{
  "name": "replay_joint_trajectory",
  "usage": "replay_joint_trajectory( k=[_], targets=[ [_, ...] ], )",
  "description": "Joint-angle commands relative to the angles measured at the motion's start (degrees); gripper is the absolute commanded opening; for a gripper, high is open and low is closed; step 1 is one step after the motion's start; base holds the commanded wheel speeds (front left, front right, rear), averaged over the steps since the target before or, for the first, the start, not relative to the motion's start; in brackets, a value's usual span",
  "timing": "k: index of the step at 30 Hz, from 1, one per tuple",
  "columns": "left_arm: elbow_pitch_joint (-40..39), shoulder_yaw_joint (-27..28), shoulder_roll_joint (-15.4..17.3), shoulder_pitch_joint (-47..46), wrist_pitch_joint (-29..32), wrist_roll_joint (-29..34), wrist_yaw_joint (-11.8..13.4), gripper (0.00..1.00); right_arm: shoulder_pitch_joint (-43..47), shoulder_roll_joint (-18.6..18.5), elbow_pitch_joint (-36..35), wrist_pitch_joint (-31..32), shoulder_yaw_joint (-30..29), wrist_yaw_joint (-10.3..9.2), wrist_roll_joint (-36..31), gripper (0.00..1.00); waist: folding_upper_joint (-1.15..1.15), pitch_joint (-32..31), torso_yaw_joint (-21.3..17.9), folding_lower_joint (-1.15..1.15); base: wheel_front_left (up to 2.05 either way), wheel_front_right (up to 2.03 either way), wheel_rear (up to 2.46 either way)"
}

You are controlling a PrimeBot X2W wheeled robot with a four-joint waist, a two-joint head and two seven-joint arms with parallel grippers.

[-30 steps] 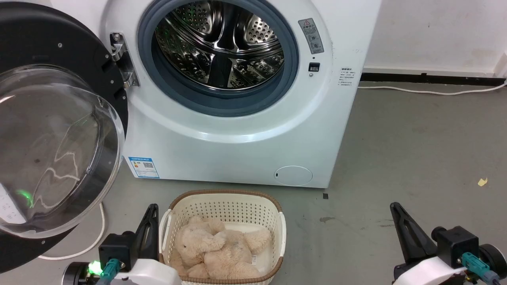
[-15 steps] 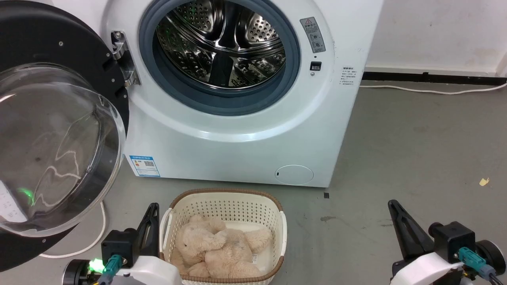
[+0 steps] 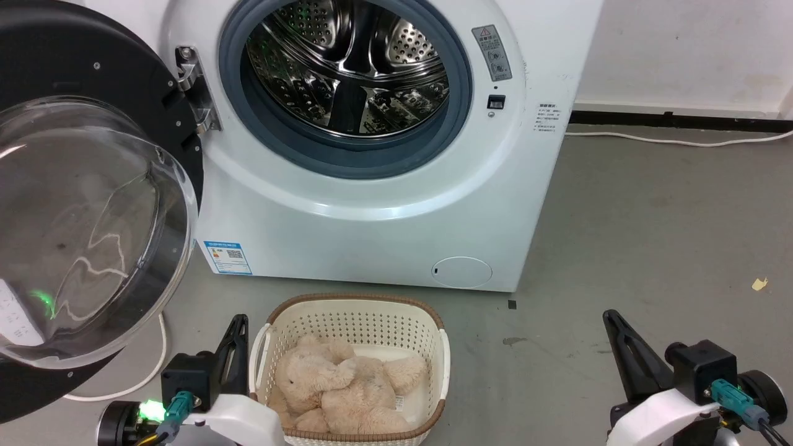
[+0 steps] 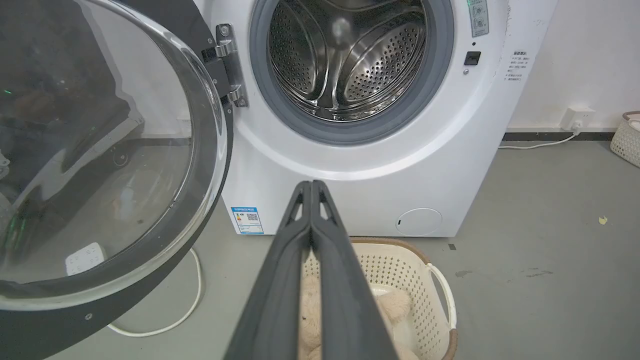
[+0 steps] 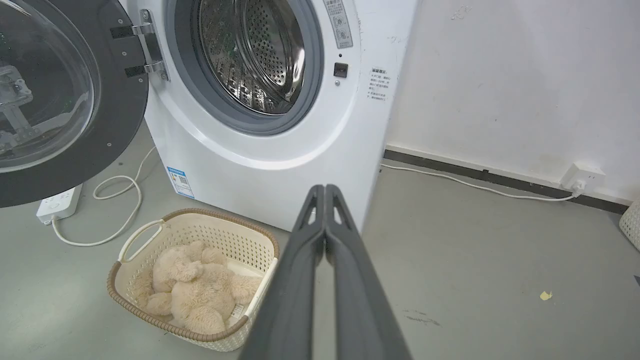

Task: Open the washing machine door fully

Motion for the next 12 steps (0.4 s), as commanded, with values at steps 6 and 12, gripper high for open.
replay_joint_trajectory(
  k=[6, 12],
  targets=[
    [0.21, 0.61, -0.37, -1.11, 0.37, 0.82, -0.38, 0.00, -0.79, 0.29, 0.35, 0.31, 0.09, -0.05, -0.44, 0.00, 0.00, 0.03, 0.03, 0.00, 0.00, 0.00, 0.00],
    [0.21, 0.61, -0.37, -1.11, 0.37, 0.82, -0.38, 0.00, -0.79, 0.29, 0.35, 0.31, 0.09, -0.05, -0.44, 0.00, 0.00, 0.03, 0.03, 0.00, 0.00, 0.00, 0.00]
  ],
)
